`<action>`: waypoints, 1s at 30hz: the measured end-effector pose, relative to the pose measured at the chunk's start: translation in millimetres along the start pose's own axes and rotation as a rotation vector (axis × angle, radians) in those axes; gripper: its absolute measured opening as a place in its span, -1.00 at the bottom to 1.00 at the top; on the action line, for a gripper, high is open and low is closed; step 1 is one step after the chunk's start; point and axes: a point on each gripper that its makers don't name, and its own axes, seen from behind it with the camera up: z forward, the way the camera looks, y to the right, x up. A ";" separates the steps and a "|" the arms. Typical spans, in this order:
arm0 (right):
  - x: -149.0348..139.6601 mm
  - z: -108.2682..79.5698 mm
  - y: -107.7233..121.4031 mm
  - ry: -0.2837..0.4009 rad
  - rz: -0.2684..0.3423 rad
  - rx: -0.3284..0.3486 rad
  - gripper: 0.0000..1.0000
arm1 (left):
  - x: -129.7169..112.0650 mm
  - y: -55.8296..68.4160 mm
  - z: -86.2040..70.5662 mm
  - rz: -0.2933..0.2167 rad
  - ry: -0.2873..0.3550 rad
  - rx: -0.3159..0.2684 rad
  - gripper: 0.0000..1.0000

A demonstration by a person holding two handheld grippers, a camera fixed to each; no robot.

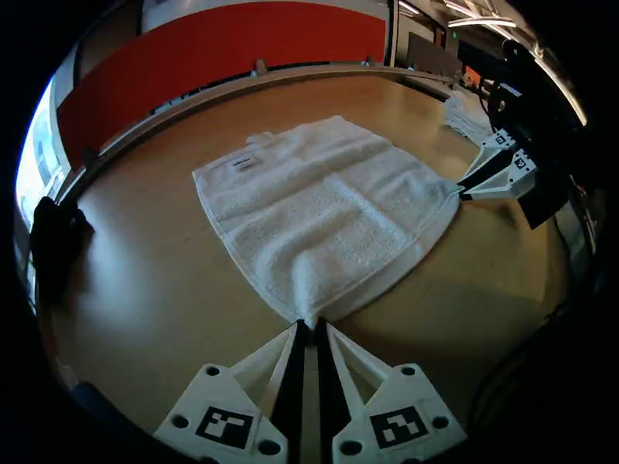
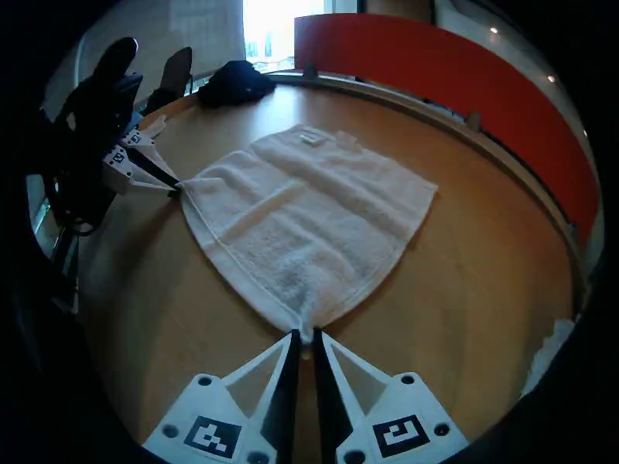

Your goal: Fold towel

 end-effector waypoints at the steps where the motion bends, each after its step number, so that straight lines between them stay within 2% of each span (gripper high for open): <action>1: 1.5 -0.8 0.5 0.004 0.000 -0.002 -0.76 | 1.0 -0.2 -0.8 -0.003 0.001 0.000 -0.79; 6: 11.5 -7.6 3.3 0.027 0.002 -0.010 -0.76 | 9.5 -2.5 -8.1 -0.015 0.013 0.004 -0.79; 14: 34.9 -25.9 8.4 0.080 0.017 -0.030 -0.76 | 30.2 -7.7 -28.8 -0.031 0.042 0.019 -0.80; 30: 80.0 -72.7 10.3 0.169 0.016 -0.070 -0.76 | 59.3 -5.5 -70.5 0.001 0.061 0.030 -0.80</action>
